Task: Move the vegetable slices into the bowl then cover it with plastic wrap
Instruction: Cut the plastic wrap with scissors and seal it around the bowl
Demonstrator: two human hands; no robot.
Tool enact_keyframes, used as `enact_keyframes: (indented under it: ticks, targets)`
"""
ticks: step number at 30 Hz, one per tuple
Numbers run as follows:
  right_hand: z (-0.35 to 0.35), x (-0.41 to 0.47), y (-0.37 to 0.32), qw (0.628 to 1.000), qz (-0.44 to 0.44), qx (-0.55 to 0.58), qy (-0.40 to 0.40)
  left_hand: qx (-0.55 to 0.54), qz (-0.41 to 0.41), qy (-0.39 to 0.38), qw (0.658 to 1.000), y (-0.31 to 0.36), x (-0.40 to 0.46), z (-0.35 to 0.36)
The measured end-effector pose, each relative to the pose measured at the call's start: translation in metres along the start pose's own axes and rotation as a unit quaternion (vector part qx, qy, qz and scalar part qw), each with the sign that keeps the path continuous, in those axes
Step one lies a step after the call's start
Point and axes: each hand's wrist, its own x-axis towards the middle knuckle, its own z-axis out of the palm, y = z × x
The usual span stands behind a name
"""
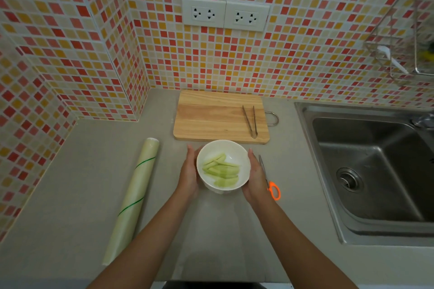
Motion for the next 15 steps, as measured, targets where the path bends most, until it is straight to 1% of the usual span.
enact_keyframes:
  ticks: [2,3,6,9,11,15]
  targets:
    - [0.004,-0.001,-0.002,0.999,-0.022,0.02,0.029,-0.084,0.014,0.035,0.996,-0.006,-0.004,0.0]
    - [0.006,-0.002,-0.003,0.998,-0.03,0.03,0.041,-0.105,0.028,0.048,0.993,-0.011,-0.007,0.001]
    - [0.012,-0.002,-0.002,0.997,-0.036,0.036,0.057,-0.138,0.06,0.068,0.986,-0.025,-0.013,0.013]
    - [0.022,-0.007,0.009,0.997,-0.028,0.038,0.067,-0.156,0.053,0.105,0.981,-0.024,-0.016,0.025]
    - [0.027,-0.011,0.017,0.996,-0.028,0.049,0.072,-0.172,0.06,0.096,0.979,-0.02,-0.014,0.026]
    - [0.022,-0.011,0.011,0.997,-0.052,0.041,0.047,-0.178,0.061,0.062,0.98,-0.015,-0.008,0.016]
